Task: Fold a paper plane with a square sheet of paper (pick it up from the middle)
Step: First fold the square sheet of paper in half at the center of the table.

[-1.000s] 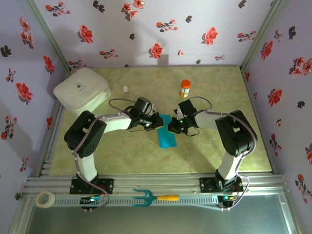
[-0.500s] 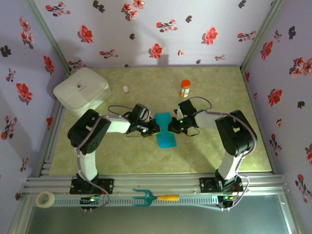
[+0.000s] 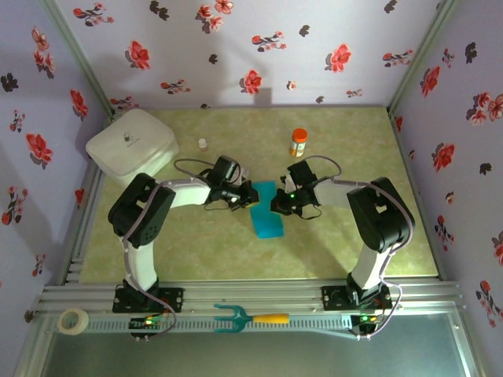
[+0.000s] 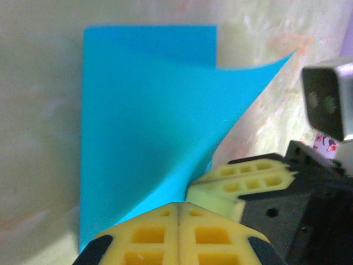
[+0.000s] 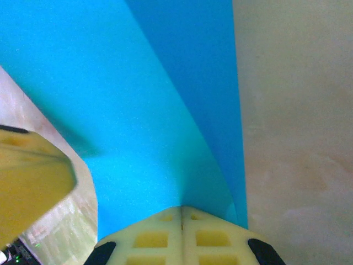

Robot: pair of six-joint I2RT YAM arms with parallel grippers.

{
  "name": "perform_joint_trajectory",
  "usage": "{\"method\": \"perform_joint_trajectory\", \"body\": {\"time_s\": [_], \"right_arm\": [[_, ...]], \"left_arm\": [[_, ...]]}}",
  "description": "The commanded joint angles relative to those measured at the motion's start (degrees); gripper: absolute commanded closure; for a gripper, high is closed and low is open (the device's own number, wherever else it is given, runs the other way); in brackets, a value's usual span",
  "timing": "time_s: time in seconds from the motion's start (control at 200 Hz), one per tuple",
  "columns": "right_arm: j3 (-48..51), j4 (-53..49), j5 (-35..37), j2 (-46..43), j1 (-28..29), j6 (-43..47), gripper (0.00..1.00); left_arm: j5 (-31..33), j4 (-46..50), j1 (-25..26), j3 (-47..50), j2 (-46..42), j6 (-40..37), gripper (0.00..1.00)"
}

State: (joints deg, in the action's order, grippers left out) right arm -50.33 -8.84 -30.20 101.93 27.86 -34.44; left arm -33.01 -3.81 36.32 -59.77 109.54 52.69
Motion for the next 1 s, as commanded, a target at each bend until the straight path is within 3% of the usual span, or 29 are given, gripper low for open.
{"method": "perform_joint_trajectory", "body": {"time_s": [0.0,0.285,0.46,0.7,0.995], "right_arm": [[1.7,-6.2,5.5,3.4,0.0,0.8,1.00],[1.8,-6.1,5.3,3.5,0.0,0.8,1.00],[1.7,-6.2,5.0,3.7,0.0,0.7,1.00],[1.7,-6.3,5.0,3.4,-0.1,0.6,1.00],[2.0,-6.2,5.0,3.3,-0.1,0.6,1.00]], "left_arm": [[0.3,2.7,-1.1,-0.6,2.7,-1.9,1.00],[3.9,7.3,-2.4,1.4,5.2,-4.7,1.00],[3.5,11.3,-3.0,-2.9,3.3,-6.2,1.00],[0.6,11.1,-3.5,-7.3,4.4,-6.6,1.00],[2.3,11.2,-5.5,-6.3,8.5,-7.2,1.00]]}}
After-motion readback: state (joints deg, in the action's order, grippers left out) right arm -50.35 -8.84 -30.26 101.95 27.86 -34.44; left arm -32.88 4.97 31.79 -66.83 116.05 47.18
